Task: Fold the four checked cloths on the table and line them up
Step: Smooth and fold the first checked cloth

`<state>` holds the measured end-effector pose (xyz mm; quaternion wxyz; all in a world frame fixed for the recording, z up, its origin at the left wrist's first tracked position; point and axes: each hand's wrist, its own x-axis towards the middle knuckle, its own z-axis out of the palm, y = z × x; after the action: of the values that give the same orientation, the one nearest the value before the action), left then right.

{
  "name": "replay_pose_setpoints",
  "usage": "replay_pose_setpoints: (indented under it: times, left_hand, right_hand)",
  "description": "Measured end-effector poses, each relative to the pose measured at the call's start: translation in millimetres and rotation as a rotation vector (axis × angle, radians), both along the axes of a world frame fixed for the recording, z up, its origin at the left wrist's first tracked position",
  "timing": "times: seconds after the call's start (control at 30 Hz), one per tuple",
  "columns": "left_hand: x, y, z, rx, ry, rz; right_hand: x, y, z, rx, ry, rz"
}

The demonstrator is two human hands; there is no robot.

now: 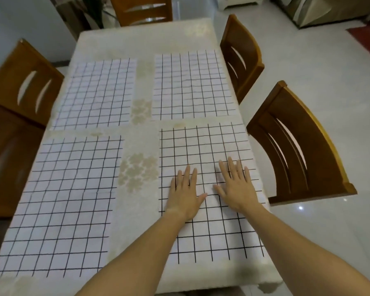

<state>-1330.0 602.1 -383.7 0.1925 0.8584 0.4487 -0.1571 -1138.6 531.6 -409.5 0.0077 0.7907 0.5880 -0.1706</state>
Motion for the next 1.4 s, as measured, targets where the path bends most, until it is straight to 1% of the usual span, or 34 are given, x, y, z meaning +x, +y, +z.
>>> replay_pose_setpoints:
  times: [0.13, 0.33, 0.63, 1.1, 1.3, 1.4]
  left_hand:
    - [-1.1, -0.2, -24.8, 0.082, 0.026, 0.041]
    - [-7.1, -2.0, -48.2, 0.133, -0.008, 0.092]
    - [-20.9, 10.3, -53.9, 0.183, -0.07, 0.094]
    - [-101.5, 42.2, -53.6, 0.239, -0.07, 0.148]
    - [-115.2, 44.9, -50.3, 0.213, -0.037, 0.203]
    - [-116.0, 41.7, -47.3, 0.188, -0.029, 0.22]
  right_hand:
    - [-2.6, -7.7, -24.2, 0.021, -0.032, -0.008]
    - [-5.9, -4.1, -26.1, 0.026, -0.057, -0.009]
    - [-15.5, 8.2, -27.8, 0.004, -0.062, -0.004]
    - [-64.6, 36.5, -24.2, 0.016, -0.006, 0.086]
    - [-64.2, 37.3, -27.7, 0.05, 0.034, 0.09]
    - [-60.3, 35.9, -27.7, 0.043, 0.015, 0.07]
